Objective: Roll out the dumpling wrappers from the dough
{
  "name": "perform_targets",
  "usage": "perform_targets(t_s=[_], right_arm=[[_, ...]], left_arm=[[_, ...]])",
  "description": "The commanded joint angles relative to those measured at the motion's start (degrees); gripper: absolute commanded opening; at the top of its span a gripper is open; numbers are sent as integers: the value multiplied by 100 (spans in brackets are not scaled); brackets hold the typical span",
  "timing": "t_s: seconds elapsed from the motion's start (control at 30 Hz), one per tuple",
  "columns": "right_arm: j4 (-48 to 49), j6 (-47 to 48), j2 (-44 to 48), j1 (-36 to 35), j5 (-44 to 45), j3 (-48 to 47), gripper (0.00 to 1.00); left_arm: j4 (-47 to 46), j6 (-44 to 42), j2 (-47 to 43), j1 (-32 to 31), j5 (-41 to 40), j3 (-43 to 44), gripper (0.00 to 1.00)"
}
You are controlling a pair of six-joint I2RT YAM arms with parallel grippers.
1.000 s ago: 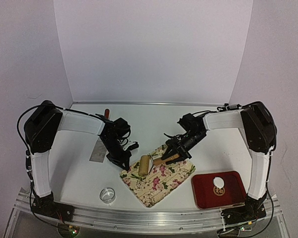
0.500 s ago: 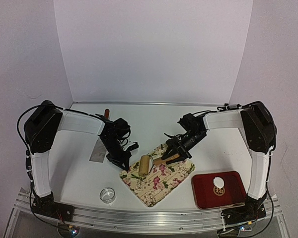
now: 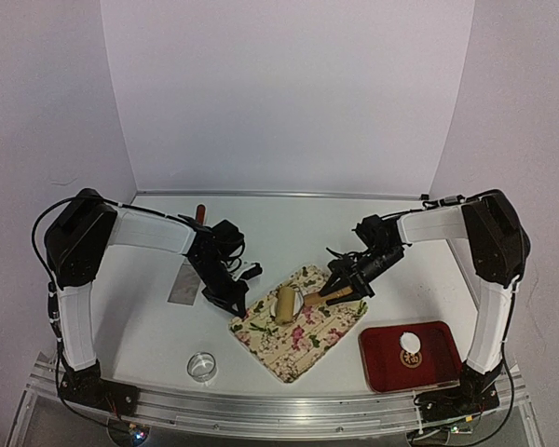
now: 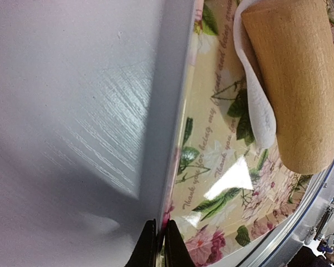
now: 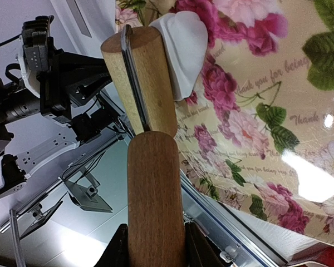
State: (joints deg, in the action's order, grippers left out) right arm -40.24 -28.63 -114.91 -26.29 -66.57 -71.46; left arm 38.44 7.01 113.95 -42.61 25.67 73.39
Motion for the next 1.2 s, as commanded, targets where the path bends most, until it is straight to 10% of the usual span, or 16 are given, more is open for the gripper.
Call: perform_targets(t_s=[0.0, 1.17], right_arm=[[-1545, -679, -622, 330, 3661, 536, 0], [-1919, 131, -732, 1305, 4195, 584, 0]], left_arm=[[65, 194, -85, 260, -713, -200, 0], [-21, 425, -122, 271, -783, -307, 0]])
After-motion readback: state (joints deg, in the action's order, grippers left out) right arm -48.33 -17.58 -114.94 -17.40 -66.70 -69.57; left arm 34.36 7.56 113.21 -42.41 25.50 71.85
